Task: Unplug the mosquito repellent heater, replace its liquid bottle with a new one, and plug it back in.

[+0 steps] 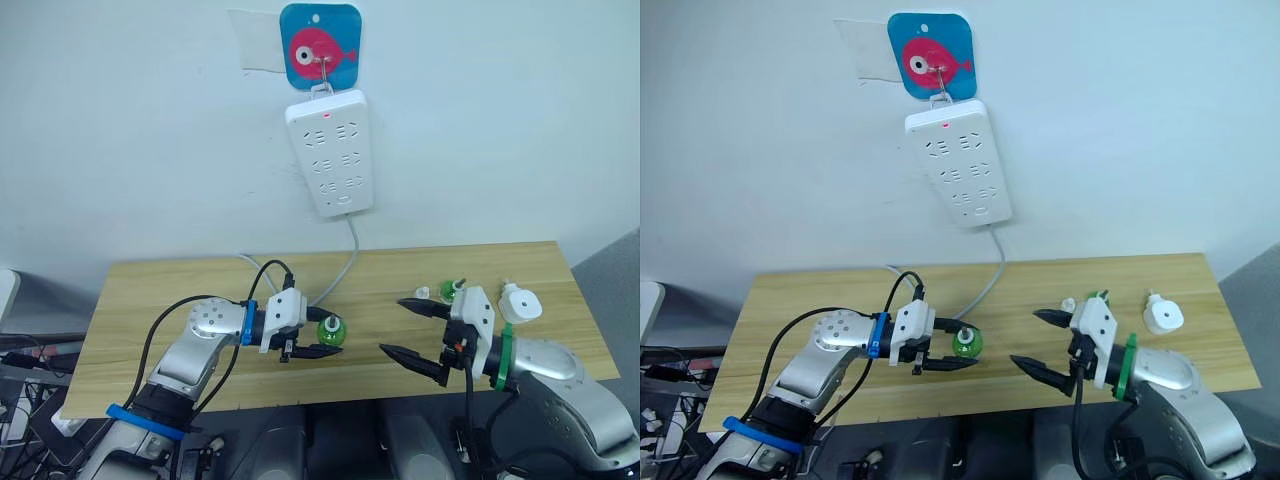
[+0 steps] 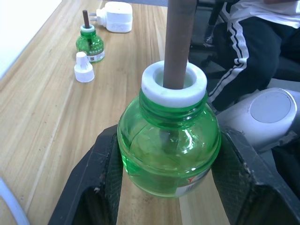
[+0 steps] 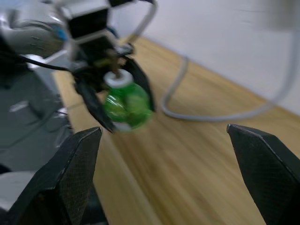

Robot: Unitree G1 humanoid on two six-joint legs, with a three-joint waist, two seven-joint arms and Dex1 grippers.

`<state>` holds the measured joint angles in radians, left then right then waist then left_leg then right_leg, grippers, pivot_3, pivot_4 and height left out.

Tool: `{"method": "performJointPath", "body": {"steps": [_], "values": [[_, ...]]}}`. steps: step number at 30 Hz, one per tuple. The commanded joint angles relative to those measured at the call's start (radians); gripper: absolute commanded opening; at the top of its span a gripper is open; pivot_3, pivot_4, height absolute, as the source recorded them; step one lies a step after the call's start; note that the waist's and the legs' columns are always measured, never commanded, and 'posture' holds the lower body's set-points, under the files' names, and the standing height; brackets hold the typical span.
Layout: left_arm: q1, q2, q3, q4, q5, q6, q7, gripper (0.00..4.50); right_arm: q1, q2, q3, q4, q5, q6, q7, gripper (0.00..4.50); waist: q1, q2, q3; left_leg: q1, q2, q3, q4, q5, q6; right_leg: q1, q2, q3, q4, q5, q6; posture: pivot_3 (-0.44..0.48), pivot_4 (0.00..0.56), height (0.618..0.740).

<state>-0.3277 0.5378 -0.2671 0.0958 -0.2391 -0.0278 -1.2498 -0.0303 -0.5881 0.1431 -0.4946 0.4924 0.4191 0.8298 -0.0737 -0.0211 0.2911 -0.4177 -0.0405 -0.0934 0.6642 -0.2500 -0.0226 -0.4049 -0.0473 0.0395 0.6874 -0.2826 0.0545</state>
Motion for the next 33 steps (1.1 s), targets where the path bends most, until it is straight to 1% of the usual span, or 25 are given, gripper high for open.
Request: {"method": "performJointPath", "body": {"steps": [1, 5, 12, 15, 21, 24, 25, 29, 33], "values": [[-0.019, -0.019, 0.009, -0.004, -0.003, -0.013, 0.008, 2.25, -0.061, 0.054, 0.066, -0.002, -0.006, 0.010, 0.000, 4.47, 0.000, 0.000, 0.000, 0.000, 0.000, 0.000, 0.000, 0.000, 0.000, 0.000, 0.000, 0.000, 0.000, 0.000, 0.000, -0.085, 0.278, 0.740], [-0.037, -0.025, 0.008, -0.004, -0.005, -0.006, 0.005, 2.25, -0.114, 0.111, 0.120, 0.041, -0.039, 0.001, -0.018, 4.47, 0.000, 0.000, 0.000, 0.000, 0.000, 0.000, 0.000, 0.000, 0.000, 0.000, 0.000, 0.000, -0.001, 0.000, 0.000, -0.078, 0.280, 0.740], [-0.036, -0.021, 0.005, -0.019, -0.010, -0.002, -0.010, 2.25, -0.137, 0.151, 0.159, 0.098, -0.096, -0.038, -0.013, 4.47, 0.000, 0.000, 0.000, 0.000, 0.000, -0.001, 0.000, 0.000, 0.000, 0.000, 0.000, 0.000, -0.001, 0.000, 0.000, -0.077, 0.287, 0.740], [-0.036, -0.024, 0.002, -0.024, -0.011, 0.004, -0.013, 2.25, -0.145, 0.165, 0.164, 0.127, -0.121, -0.056, -0.022, 3.90, 0.000, 0.000, 0.000, 0.000, 0.000, -0.001, 0.000, 0.000, 0.000, 0.000, 0.000, 0.000, -0.001, 0.000, 0.000, -0.075, 0.286, 0.740], [-0.042, -0.028, 0.000, -0.015, -0.010, 0.001, -0.017, 2.25, -0.159, 0.185, 0.175, 0.169, -0.169, -0.098, -0.013, 1.90, 0.000, 0.000, 0.000, 0.000, 0.000, -0.001, 0.000, 0.000, 0.000, -0.001, 0.000, 0.000, 0.000, 0.000, 0.000, -0.079, 0.284, 0.740], [-0.047, -0.032, 0.000, -0.010, -0.008, -0.001, -0.017, 2.25, -0.157, 0.188, 0.183, 0.168, -0.181, -0.110, -0.012, 0.99, -0.001, 0.000, 0.000, 0.000, 0.000, -0.001, 0.000, 0.000, 0.000, -0.001, 0.000, 0.000, 0.000, 0.000, 0.000, -0.081, 0.282, 0.740], [-0.048, -0.033, 0.000, -0.008, -0.008, -0.001, -0.017, 2.25, -0.157, 0.188, 0.185, 0.168, -0.184, -0.114, -0.011, 0.87, -0.001, 0.000, 0.000, 0.000, 0.000, -0.001, 0.000, 0.000, 0.000, -0.001, 0.000, 0.000, 0.000, 0.000, 0.000, -0.081, 0.282, 0.740], [-0.056, -0.038, -0.001, 0.001, -0.005, -0.006, -0.016, 2.25, -0.151, 0.188, 0.181, 0.165, -0.190, -0.123, -0.005, 0.87, -0.001, 0.000, 0.000, 0.000, 0.000, -0.001, 0.000, 0.000, 0.000, -0.001, 0.000, 0.000, 0.000, 0.000, 0.000, -0.082, 0.280, 0.740], [-0.052, -0.044, 0.009, 0.003, -0.008, -0.017, -0.007, 2.25, -0.148, 0.208, 0.142, 0.147, -0.157, -0.106, -0.023, 0.87, -0.001, 0.000, 0.000, 0.000, 0.000, -0.001, 0.000, 0.000, 0.000, -0.001, 0.000, 0.000, 0.000, 0.000, 0.000, -0.082, 0.281, 0.740]]}}
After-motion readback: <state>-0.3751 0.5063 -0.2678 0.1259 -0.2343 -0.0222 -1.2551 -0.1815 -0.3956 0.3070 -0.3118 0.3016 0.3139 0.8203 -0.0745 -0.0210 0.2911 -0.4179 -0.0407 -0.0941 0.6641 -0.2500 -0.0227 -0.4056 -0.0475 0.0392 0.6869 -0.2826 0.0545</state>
